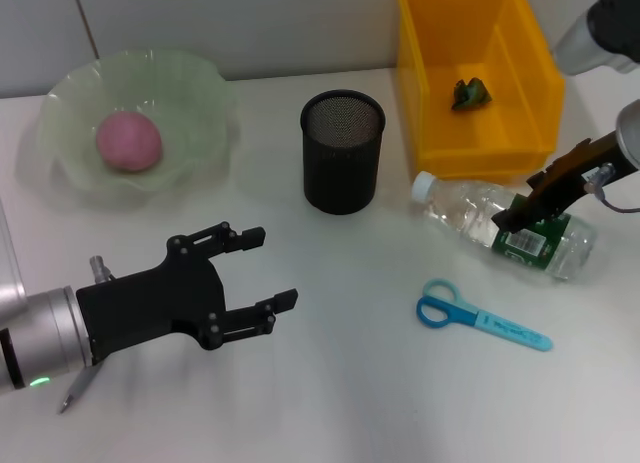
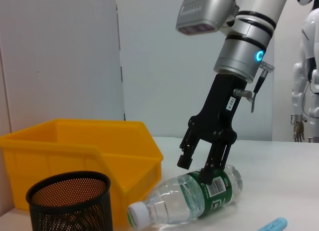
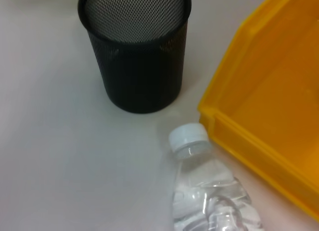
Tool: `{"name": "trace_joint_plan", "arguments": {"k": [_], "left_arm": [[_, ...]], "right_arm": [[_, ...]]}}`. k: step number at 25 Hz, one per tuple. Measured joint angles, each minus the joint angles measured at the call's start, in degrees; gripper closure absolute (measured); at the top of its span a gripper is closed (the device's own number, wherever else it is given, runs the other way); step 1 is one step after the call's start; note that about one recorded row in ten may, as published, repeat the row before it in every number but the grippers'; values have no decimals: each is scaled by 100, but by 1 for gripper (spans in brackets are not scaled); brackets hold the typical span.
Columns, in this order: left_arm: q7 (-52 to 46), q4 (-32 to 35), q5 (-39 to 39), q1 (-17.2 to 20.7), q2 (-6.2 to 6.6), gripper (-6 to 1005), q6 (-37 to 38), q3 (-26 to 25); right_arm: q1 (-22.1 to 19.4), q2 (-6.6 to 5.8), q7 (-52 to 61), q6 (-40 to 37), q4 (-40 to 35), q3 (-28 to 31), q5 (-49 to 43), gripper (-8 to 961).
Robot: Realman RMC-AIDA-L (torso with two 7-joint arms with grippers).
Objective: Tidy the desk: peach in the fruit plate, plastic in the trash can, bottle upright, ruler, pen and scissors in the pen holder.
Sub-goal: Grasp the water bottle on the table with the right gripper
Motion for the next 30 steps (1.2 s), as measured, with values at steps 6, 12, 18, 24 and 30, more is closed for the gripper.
{"name": "trace_joint_plan", "arguments": {"k": [6, 12, 18, 24, 30], "left_arm": [[0, -6, 0, 4, 0, 217, -1, 8], [0, -6, 0, -1, 0, 217, -1, 8], [0, -5, 0, -1, 0, 217, -1, 7], [0, -5, 0, 5, 0, 217, -1, 11], [10, -5, 0, 23, 0, 217, -1, 16]], "right_arm": [[199, 2, 66, 74, 333, -7, -238, 191], [385, 4, 216, 234, 747, -136, -456, 190], [576, 3, 243, 472, 1303, -162, -535, 190], [675, 0, 243, 534, 1511, -167, -539, 190], [681, 3, 282, 550, 1566, -177, -538, 189]]}}
